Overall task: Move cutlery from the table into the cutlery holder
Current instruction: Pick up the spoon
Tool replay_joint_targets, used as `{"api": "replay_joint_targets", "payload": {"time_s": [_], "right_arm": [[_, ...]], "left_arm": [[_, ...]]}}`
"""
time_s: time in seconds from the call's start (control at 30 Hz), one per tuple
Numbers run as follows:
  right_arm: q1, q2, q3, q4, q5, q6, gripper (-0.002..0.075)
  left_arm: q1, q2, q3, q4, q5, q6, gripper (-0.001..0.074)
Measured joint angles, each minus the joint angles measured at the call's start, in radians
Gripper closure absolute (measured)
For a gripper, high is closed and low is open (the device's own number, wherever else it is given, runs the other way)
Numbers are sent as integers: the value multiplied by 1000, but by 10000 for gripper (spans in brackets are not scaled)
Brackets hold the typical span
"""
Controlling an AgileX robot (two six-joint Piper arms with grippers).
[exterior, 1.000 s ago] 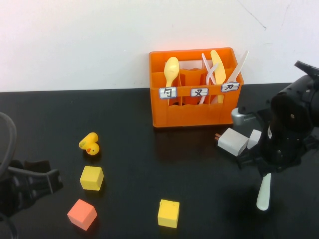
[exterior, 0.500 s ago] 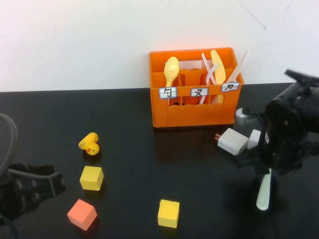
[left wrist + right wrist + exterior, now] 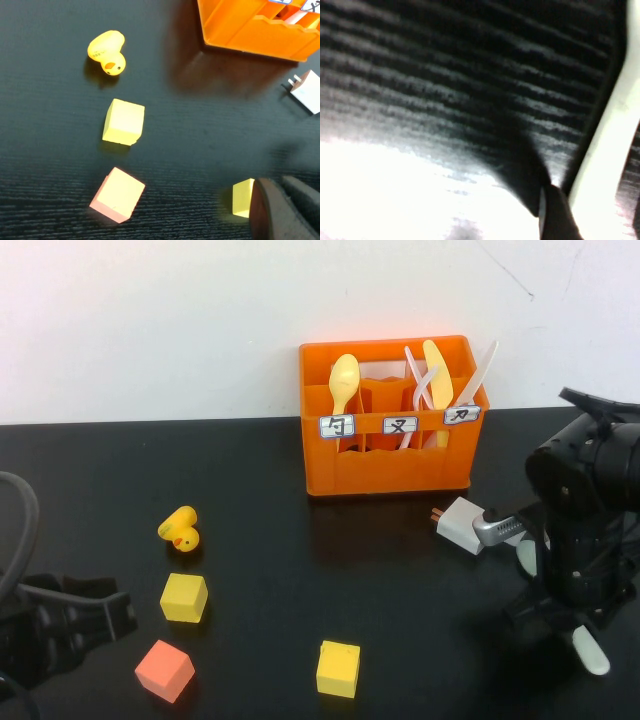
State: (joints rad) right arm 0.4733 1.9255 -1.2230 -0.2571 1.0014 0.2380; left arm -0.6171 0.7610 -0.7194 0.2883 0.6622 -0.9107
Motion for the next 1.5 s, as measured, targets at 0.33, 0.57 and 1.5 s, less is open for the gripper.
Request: {"api": "replay_joint_targets", "payload": {"time_s": [0.33, 0.57, 1.5], "right_arm": [[-125, 0, -3, 128, -46, -238, 391], [-127, 0, -4, 146, -122, -272, 391], [-127, 19, -26, 196, -123, -354, 606]], "left_arm": [[0, 0, 0, -5, 6, 0, 736], [0, 0, 0, -7, 4, 2, 736], [0, 0, 0, -15, 2, 10, 736]]}}
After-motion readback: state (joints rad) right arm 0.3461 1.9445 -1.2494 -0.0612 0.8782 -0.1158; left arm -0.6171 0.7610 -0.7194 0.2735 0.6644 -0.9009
